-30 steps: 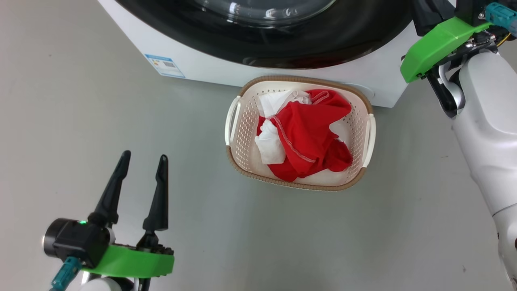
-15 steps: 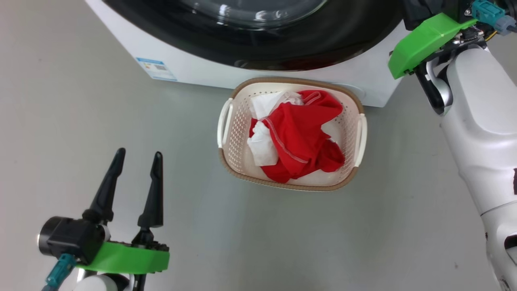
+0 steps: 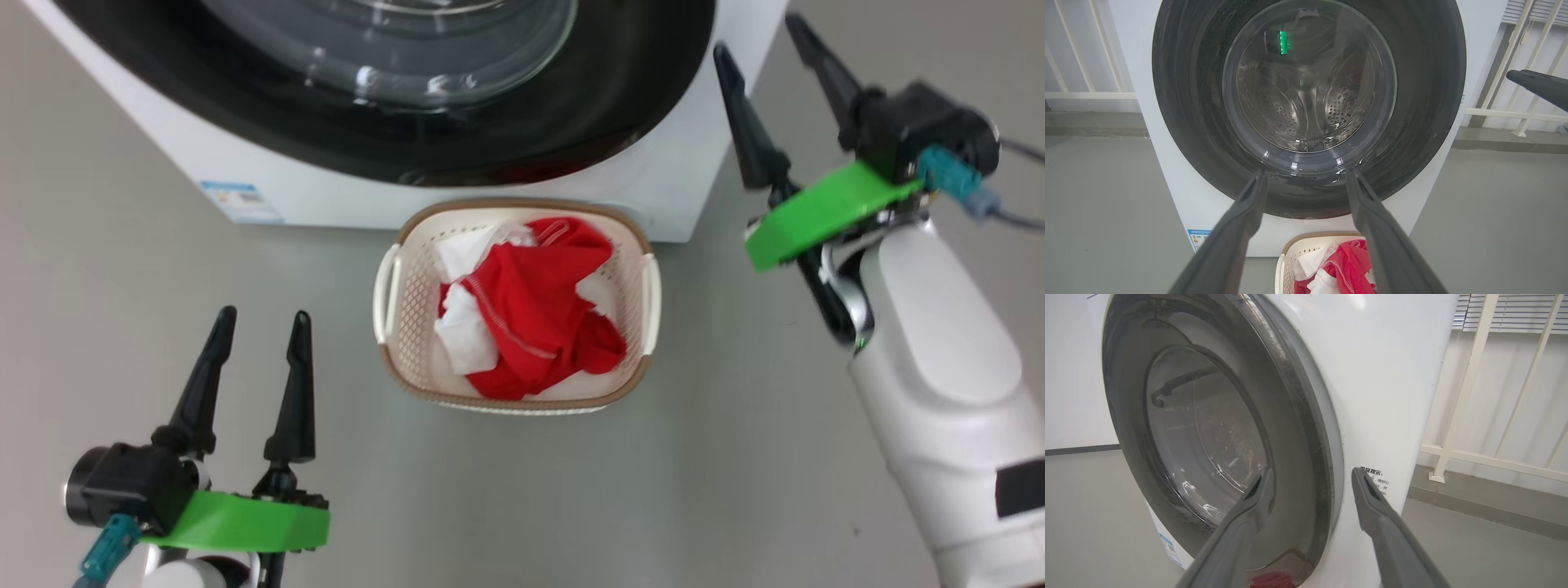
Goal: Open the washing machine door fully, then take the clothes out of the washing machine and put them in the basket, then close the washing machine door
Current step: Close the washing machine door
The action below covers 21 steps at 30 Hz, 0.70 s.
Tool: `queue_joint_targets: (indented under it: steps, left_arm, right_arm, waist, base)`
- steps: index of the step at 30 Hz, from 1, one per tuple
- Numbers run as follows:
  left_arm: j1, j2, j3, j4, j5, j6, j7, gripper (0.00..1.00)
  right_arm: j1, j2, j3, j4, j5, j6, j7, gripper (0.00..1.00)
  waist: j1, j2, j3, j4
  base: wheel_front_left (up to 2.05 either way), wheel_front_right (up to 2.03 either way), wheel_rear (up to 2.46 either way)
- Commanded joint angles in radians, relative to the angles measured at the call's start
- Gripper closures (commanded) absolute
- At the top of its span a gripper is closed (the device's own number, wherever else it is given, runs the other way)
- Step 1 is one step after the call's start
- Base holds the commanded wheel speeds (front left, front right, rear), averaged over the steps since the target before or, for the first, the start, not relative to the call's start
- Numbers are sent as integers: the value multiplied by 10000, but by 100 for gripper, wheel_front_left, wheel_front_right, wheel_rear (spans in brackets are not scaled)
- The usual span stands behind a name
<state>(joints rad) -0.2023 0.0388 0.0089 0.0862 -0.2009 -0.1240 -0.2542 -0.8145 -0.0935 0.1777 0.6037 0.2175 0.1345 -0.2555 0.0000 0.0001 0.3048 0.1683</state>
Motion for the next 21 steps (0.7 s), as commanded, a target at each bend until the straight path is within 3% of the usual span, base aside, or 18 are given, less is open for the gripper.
queue_joint_targets:
  steps: [1, 12, 21]
  left_arm:
    - [138, 181, 393, -198, 31, -28, -76, 0]
    - [764, 250, 670, -310, 108, -10, -76, 0]
    - [1326, 265, 814, -420, -40, -17, -76, 0]
  right_arm:
    - [375, 231, 57, -436, -64, -38, -63, 0]
    - [2656, 376, -1074, -2089, -390, -38, -63, 0]
    - [4156, 294, -1546, -2811, -686, -38, -63, 0]
  waist:
    - [0, -1, -470, -487]
    - [0, -1, -1435, -1445]
    - [0, -1, -2021, -1826]
  base:
    - [0, 0, 0]
    - [0, 0, 0]
    - [0, 0, 0]
